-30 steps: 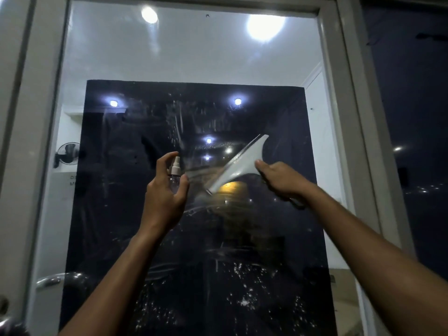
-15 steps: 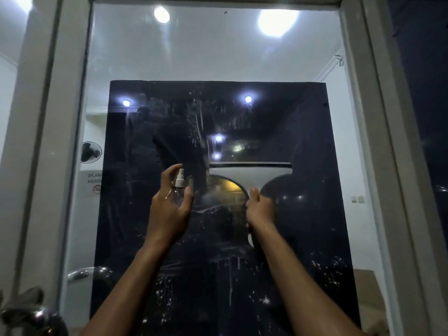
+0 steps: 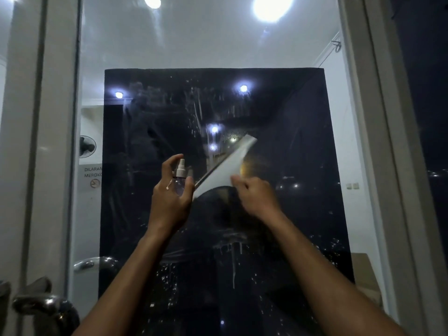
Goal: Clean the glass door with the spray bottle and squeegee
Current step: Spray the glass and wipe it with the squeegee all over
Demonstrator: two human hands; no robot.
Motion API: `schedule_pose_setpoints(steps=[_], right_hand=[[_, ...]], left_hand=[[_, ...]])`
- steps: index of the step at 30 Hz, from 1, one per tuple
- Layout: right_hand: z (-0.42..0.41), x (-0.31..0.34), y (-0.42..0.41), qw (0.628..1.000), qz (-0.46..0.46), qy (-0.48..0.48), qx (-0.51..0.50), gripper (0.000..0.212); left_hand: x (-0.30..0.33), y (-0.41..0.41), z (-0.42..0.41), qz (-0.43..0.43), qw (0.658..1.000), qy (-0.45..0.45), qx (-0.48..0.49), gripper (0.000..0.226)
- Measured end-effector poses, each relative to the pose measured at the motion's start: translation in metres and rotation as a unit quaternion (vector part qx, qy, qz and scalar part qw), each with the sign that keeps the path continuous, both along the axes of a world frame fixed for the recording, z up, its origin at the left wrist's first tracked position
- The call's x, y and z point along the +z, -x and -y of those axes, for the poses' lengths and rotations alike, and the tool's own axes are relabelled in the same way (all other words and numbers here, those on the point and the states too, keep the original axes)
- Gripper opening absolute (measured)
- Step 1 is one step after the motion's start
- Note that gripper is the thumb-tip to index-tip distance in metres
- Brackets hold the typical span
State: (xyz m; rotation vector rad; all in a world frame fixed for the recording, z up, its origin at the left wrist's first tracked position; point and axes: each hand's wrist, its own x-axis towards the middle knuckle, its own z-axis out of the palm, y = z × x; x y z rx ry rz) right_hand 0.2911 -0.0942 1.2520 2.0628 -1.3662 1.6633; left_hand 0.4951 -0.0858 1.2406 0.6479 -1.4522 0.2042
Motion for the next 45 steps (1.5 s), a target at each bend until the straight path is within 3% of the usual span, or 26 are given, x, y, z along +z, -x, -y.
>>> schedule_pose_setpoints(steps=[4,10,16,19,21,23,27,30,32,36,41,45], right_hand=[[0.015,0.042,-0.013,0.969,-0.229,-0.081,-0.055,0.062],[0.021,0.057,0.046,0.939,-0.279,-0.173,-0.104,0.068],[0.006,0.044,0.149,0.950,-0.171,-0.235,-0.113,0.061],[-0.003,0.036,0.177,0.944,-0.164,-0.247,-0.145,0.082],[-0.007,0.036,0.178,0.949,-0.169,-0.219,-0.150,0.091],[-0.010,0.035,0.168,0.968,-0.139,-0.160,-0.134,0.087],[-0.008,0.038,0.111,0.993,0.075,-0.084,0.020,0.063],[-0.002,0.061,0.054,0.954,0.229,-0.089,0.174,0.048],[-0.002,0.085,0.024,0.931,0.286,-0.100,0.205,0.044],[0.008,0.096,0.005,0.932,0.308,-0.116,0.155,0.041],[0.024,0.028,0.013,0.957,0.258,-0.119,0.056,0.047],[0.025,-0.020,0.018,0.958,0.246,-0.137,0.057,0.052]], left_hand=[[0.000,0.005,0.004,0.002,1.000,0.011,-0.004,0.047],[-0.007,0.014,0.017,0.004,1.000,0.006,-0.025,0.049],[-0.015,0.026,0.022,-0.001,1.000,-0.004,-0.027,0.048],[-0.016,0.031,0.019,0.001,1.000,-0.005,-0.029,0.048],[-0.015,0.031,0.016,0.003,1.000,-0.005,-0.030,0.048],[-0.012,0.029,0.013,0.004,1.000,-0.002,-0.027,0.049],[-0.003,0.020,0.009,0.003,1.000,0.008,-0.017,0.049],[0.004,0.013,0.006,0.008,1.000,0.014,-0.002,0.048],[0.006,0.010,0.005,0.008,1.000,0.014,0.001,0.047],[0.002,0.006,0.006,0.004,1.000,0.010,0.004,0.047],[-0.018,0.009,0.012,0.000,1.000,-0.006,0.001,0.047],[-0.027,0.013,0.016,-0.004,1.000,-0.012,-0.016,0.048]])
